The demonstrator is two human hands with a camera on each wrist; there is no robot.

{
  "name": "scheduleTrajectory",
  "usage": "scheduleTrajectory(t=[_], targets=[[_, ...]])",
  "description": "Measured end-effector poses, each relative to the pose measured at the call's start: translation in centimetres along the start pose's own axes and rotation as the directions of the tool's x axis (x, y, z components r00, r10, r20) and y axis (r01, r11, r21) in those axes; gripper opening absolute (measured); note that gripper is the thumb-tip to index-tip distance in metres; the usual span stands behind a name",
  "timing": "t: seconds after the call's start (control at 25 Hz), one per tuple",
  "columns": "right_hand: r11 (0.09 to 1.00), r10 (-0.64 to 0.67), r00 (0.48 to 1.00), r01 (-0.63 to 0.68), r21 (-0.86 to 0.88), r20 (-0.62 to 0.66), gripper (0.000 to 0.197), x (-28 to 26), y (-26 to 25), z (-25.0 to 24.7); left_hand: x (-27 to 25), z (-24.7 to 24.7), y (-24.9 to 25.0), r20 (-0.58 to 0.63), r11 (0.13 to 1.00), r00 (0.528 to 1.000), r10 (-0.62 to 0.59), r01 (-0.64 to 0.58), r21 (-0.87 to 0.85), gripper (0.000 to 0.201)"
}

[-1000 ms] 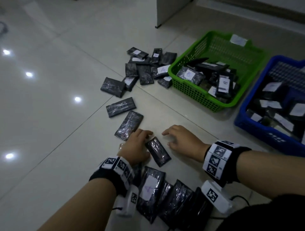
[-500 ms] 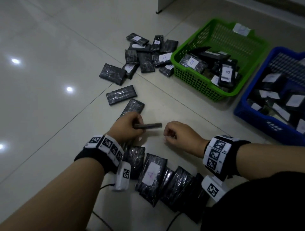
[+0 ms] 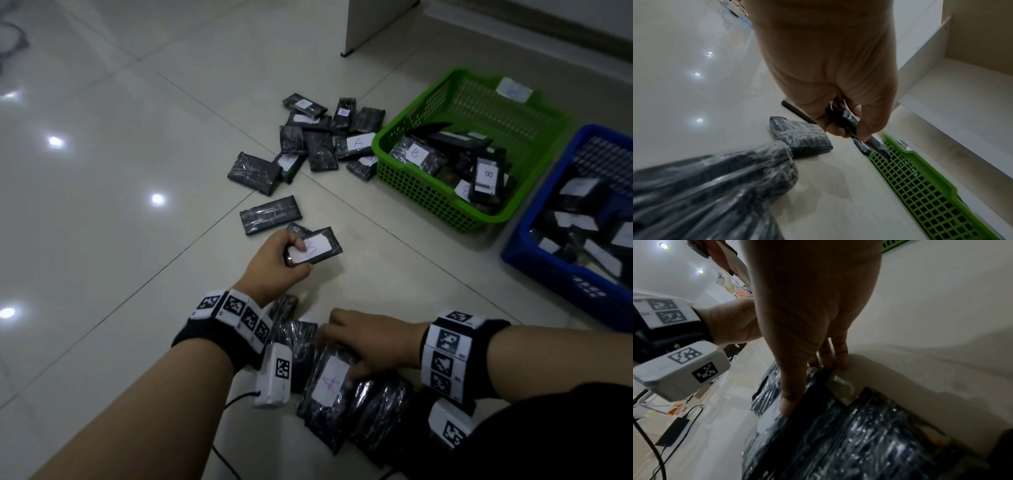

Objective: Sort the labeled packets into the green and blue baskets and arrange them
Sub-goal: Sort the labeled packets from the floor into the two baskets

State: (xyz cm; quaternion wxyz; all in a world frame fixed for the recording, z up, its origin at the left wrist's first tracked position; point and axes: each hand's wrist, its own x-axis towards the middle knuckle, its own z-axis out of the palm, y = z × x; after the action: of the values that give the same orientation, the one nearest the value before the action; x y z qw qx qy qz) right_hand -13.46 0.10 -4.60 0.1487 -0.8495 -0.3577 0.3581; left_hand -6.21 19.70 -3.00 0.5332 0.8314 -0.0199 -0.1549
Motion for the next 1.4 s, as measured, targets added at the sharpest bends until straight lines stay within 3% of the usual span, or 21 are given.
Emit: scheduleTrajectory(t=[0.12, 0.28, 0.44, 0.52, 0.6, 0.72, 0.88, 1.04, 1.2, 1.4], targets=[[0.992, -0.053, 0.998, 0.057, -0.113, 0.035, 0.077, -0.4, 0.2, 0.1, 0.3, 0.1, 0.8, -0.014, 0.995, 1.000, 0.007, -0.009, -0.101, 0.042], [0.994, -0.036, 0.996, 0.027, -0.107, -0.086, 0.062, -0.7, 1.8, -0.8, 1.1, 0.4, 2.0, -0.083, 0.985, 0.996, -0.017, 0.003, -0.171, 0.052], [0.989, 0.147, 0.977, -0.148, 0.001, -0.155, 0.076, -1.9, 5.4, -2.9, 2.1, 1.0, 3.2, -0.100, 0.966, 0.995, -0.016, -0.010, -0.260, 0.051], [0.964, 0.262, 0.935, -0.243, 0.107, -0.240, 0.072, -3.1, 7.0, -4.2, 2.6, 1.7, 3.9, -0.091, 0.950, 0.996, -0.009, -0.020, -0.311, 0.051], [0.920, 0.375, 0.843, -0.289, 0.263, -0.386, 0.070, -4.3, 8.1, -5.6, 3.2, 2.5, 4.3, -0.108, 0.916, 0.994, -0.018, -0.026, -0.400, 0.050], [0.833, 0.541, 0.605, -0.293, 0.469, -0.584, 0.073, -6.0, 9.0, -7.4, 4.2, 4.1, 5.5, -0.140, 0.851, 0.990, -0.030, -0.048, -0.523, 0.048], [0.789, 0.607, 0.389, -0.193, 0.583, -0.693, 0.070, -7.8, 9.3, -8.2, 5.3, 6.1, 7.7, -0.105, 0.798, 0.994, 0.006, -0.068, -0.598, 0.046], [0.769, 0.639, 0.216, -0.213, 0.603, -0.738, 0.074, -10.4, 10.7, -8.9, 6.1, 8.2, 9.8, -0.087, 0.769, 0.996, 0.035, -0.082, -0.633, 0.062], [0.706, 0.688, 0.043, -0.275, 0.653, -0.725, 0.073, -14.1, 13.3, -9.3, 7.7, 11.7, 12.1, -0.103, 0.802, 0.994, 0.043, -0.096, -0.590, 0.062], [0.618, 0.742, -0.078, -0.303, 0.725, -0.666, 0.077, -18.8, 15.9, -7.7, 10.0, 16.7, 15.6, -0.146, 0.931, 0.983, 0.108, -0.152, -0.331, 0.042]])
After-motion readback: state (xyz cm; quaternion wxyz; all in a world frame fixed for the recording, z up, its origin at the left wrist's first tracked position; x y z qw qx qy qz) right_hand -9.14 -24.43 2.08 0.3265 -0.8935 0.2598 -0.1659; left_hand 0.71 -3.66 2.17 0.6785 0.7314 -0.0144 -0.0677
